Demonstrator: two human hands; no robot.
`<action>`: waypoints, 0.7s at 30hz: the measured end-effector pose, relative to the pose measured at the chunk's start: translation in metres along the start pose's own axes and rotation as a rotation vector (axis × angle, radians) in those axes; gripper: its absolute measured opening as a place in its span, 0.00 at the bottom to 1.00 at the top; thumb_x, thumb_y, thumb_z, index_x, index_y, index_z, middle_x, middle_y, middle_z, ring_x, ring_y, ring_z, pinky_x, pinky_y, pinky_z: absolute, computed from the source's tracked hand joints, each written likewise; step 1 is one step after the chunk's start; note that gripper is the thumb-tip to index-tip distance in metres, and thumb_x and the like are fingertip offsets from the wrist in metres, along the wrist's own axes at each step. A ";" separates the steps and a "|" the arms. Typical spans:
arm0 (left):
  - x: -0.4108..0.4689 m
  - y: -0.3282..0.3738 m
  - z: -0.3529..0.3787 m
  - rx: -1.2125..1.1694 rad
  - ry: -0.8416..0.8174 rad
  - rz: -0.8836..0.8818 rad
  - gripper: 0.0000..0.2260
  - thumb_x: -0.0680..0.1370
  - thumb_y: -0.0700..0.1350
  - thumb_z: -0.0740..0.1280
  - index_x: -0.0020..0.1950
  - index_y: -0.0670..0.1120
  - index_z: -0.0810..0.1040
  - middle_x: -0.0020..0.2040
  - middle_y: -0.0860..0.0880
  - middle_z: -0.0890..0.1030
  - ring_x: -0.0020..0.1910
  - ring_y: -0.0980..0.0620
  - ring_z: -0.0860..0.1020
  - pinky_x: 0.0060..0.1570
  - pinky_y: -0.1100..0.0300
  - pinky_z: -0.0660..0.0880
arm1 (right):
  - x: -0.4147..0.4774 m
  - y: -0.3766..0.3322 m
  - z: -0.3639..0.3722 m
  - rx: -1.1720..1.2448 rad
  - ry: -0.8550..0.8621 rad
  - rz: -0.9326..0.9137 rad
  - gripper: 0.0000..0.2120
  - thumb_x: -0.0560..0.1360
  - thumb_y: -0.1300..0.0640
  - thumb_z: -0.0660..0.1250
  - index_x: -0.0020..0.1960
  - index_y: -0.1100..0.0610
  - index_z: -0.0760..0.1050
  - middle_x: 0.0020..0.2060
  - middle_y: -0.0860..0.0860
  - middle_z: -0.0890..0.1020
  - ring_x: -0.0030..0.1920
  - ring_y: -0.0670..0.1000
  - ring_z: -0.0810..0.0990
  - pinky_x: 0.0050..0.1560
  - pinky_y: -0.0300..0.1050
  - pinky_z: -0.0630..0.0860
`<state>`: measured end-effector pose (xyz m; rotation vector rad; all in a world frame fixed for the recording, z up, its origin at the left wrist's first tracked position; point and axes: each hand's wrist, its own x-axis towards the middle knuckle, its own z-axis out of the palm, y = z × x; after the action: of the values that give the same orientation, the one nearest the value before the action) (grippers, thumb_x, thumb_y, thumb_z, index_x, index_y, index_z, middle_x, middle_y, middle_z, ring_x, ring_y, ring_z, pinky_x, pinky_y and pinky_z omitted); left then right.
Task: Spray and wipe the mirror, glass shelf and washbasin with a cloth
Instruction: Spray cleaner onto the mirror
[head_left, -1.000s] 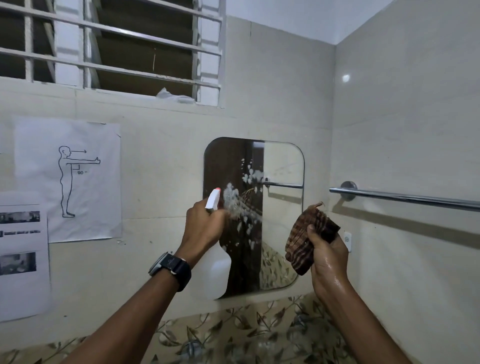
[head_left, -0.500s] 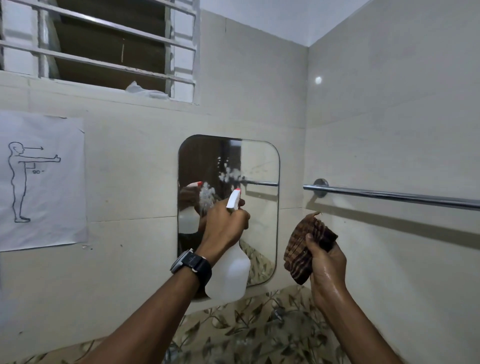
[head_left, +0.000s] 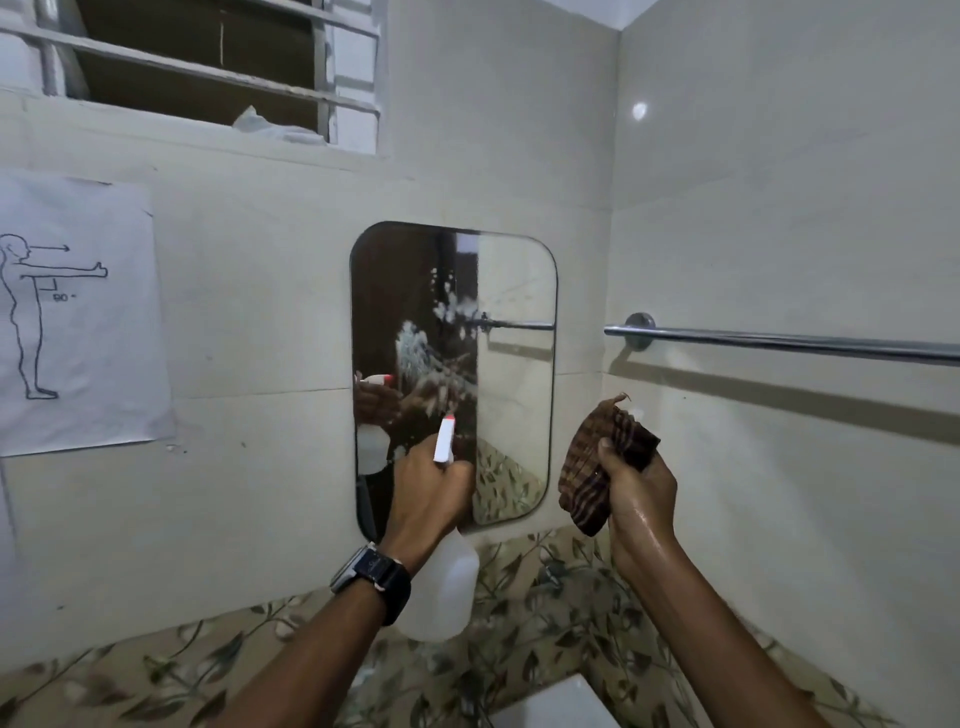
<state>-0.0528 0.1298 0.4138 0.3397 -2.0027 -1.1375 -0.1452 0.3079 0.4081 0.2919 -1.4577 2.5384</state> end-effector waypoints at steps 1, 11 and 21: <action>-0.003 -0.005 -0.003 0.012 0.008 -0.007 0.05 0.75 0.39 0.66 0.46 0.38 0.78 0.41 0.35 0.83 0.37 0.37 0.80 0.38 0.39 0.79 | -0.001 0.003 0.001 -0.007 0.000 0.003 0.13 0.78 0.62 0.70 0.62 0.56 0.79 0.52 0.50 0.85 0.52 0.53 0.84 0.57 0.53 0.80; -0.049 -0.059 -0.034 0.093 0.005 -0.088 0.06 0.75 0.36 0.65 0.42 0.43 0.82 0.38 0.40 0.85 0.35 0.36 0.81 0.34 0.42 0.79 | -0.015 0.029 0.012 -0.023 -0.028 0.064 0.13 0.78 0.61 0.71 0.62 0.55 0.79 0.52 0.50 0.85 0.53 0.54 0.84 0.58 0.54 0.80; -0.040 -0.063 -0.067 0.034 0.145 -0.111 0.12 0.79 0.34 0.66 0.56 0.51 0.77 0.44 0.45 0.85 0.40 0.47 0.82 0.37 0.59 0.78 | -0.016 0.052 0.035 -0.050 -0.005 0.104 0.11 0.79 0.61 0.69 0.60 0.53 0.76 0.47 0.47 0.82 0.47 0.48 0.81 0.52 0.47 0.77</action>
<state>0.0145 0.0765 0.3608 0.5413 -1.8967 -1.1147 -0.1415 0.2510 0.3785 0.2204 -1.5750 2.5782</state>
